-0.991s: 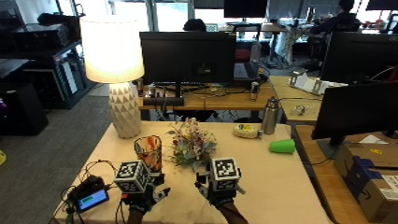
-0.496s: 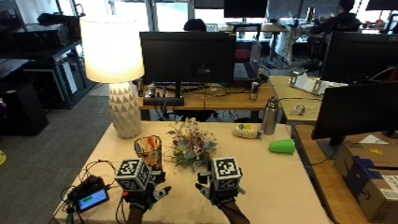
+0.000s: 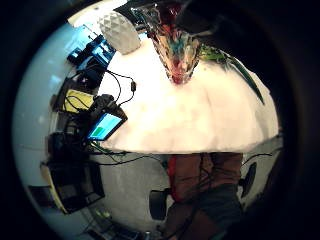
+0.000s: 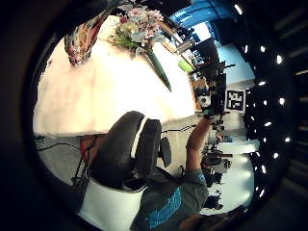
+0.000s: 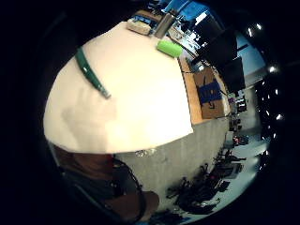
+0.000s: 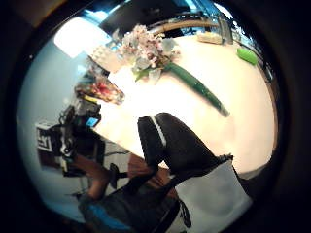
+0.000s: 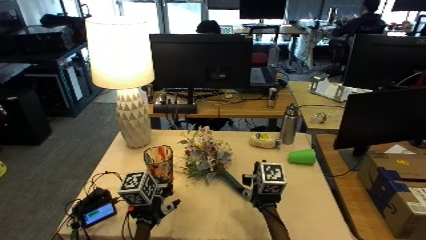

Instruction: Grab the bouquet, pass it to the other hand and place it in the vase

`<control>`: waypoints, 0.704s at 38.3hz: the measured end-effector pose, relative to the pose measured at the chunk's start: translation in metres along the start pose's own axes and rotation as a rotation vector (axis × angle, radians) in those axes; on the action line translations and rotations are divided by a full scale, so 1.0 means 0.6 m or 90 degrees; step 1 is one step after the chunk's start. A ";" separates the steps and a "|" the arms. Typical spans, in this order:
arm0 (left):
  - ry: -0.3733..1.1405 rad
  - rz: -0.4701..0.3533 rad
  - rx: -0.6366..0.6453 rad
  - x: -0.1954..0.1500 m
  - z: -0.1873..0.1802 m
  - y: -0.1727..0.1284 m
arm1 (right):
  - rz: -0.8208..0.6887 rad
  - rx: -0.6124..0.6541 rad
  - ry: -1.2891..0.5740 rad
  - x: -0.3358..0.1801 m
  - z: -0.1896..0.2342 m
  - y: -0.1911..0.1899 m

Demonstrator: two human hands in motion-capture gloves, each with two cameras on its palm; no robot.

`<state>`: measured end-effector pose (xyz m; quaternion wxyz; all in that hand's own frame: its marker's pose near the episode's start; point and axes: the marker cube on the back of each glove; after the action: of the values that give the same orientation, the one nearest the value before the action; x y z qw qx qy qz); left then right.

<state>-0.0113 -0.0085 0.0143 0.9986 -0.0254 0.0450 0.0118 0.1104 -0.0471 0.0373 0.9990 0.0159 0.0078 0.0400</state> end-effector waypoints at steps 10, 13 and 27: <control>0.017 -0.006 -0.015 -0.007 0.017 -0.003 | 0.034 -0.022 -0.069 0.048 0.125 -0.095; 0.019 -0.005 -0.021 -0.011 0.024 -0.006 | 0.050 -0.043 -0.078 0.054 0.169 -0.116; 0.037 -0.012 -0.051 -0.034 0.053 -0.015 | -0.017 -0.135 -0.217 -0.015 0.256 -0.124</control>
<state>-0.0283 -0.0160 0.0484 0.9951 -0.0660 0.0734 0.0032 0.1099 -0.1267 0.1887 0.9824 -0.0832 -0.1655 0.0239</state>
